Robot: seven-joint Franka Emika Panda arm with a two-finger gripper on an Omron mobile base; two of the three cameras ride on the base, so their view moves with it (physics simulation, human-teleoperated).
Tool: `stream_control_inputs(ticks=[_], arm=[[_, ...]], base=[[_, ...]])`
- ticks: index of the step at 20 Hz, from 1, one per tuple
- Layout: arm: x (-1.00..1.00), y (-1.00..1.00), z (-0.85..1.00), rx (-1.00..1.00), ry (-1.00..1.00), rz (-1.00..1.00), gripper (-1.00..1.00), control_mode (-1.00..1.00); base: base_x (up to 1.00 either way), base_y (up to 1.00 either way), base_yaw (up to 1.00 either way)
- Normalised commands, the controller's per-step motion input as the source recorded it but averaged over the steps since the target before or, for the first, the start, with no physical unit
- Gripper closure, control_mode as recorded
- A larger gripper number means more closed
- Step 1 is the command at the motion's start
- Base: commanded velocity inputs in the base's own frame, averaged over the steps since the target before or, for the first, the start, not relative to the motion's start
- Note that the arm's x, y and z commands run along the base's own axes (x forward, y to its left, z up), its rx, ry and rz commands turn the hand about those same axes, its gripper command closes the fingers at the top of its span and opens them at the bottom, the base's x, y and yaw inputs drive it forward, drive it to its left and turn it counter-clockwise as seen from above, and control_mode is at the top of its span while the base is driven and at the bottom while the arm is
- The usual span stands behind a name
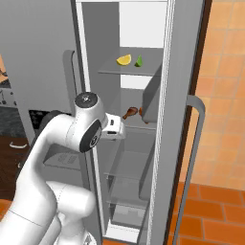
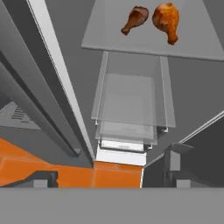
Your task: Place one lemon wedge and one chicken drumstick in each tupperware on the nearby counter, to pack two identical lunches.
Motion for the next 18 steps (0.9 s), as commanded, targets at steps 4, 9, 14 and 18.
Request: stream_control_inputs(ticks=[4,9,14,18], arm=[[0.58,-0.33,-0.03,-0.14,0.08,0.01,-1.0,-1.0],[0.57,-0.34,0.04,-0.02,0.02,0.06,-1.0,-1.0],[0.39,-0.33,0.04,0.02,0.0,0.04,-1.0,-1.0],[0.49,-0.18,0.0,0.01,0.0,0.04,-1.0,-1.0]], base=[[0.0,0.0,0.0],[0.0,0.0,0.0],[0.0,0.0,0.0],[0.0,0.0,0.0]])
